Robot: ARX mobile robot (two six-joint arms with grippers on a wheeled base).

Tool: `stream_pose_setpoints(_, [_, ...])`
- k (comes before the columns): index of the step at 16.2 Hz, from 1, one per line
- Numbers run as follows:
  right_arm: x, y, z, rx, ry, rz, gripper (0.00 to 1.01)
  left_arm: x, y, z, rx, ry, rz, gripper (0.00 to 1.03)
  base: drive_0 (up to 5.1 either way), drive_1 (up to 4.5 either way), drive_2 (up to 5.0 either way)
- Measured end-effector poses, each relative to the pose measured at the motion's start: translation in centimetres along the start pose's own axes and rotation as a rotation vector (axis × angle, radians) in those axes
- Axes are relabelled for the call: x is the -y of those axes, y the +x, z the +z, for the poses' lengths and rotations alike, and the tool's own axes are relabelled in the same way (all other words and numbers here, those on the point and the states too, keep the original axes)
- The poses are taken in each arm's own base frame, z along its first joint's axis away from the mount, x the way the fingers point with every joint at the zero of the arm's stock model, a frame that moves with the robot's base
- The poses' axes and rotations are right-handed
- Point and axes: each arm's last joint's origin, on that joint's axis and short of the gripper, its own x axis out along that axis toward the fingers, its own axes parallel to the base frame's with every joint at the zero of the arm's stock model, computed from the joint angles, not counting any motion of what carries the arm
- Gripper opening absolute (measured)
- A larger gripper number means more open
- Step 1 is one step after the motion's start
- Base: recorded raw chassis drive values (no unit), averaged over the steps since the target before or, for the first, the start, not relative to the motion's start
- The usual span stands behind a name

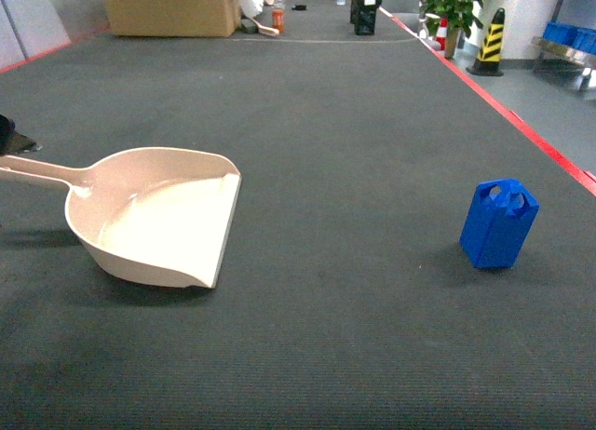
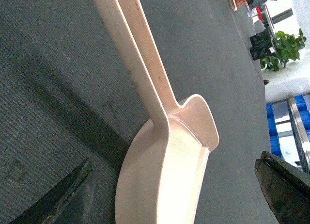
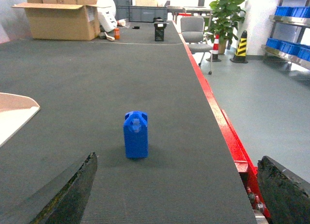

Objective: Place part in tray to right shelf

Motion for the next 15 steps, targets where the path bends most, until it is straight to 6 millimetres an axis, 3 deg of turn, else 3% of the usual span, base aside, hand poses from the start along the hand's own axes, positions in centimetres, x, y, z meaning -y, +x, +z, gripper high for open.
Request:
stream_pose_setpoints(2, [0.0,0.0,0.0,0.000,0.000,0.000,0.98,0.2,-0.1,-0.1,0.011,-0.003,-0.016,0.98,0.0,0.00,0.0])
stream_pose_setpoints(5, [0.0,0.0,0.0,0.000,0.000,0.000,0.98,-1.1,-0.6,0.1,0.093,-0.073,0.010,0.98,0.0,0.00,0.0])
stream_pose_setpoints(15, [0.0,0.0,0.0,0.000,0.000,0.000,0.98,-2.4,9.7,2.5,0.052,-0.126,0.014,0.98,0.0,0.00,0.0])
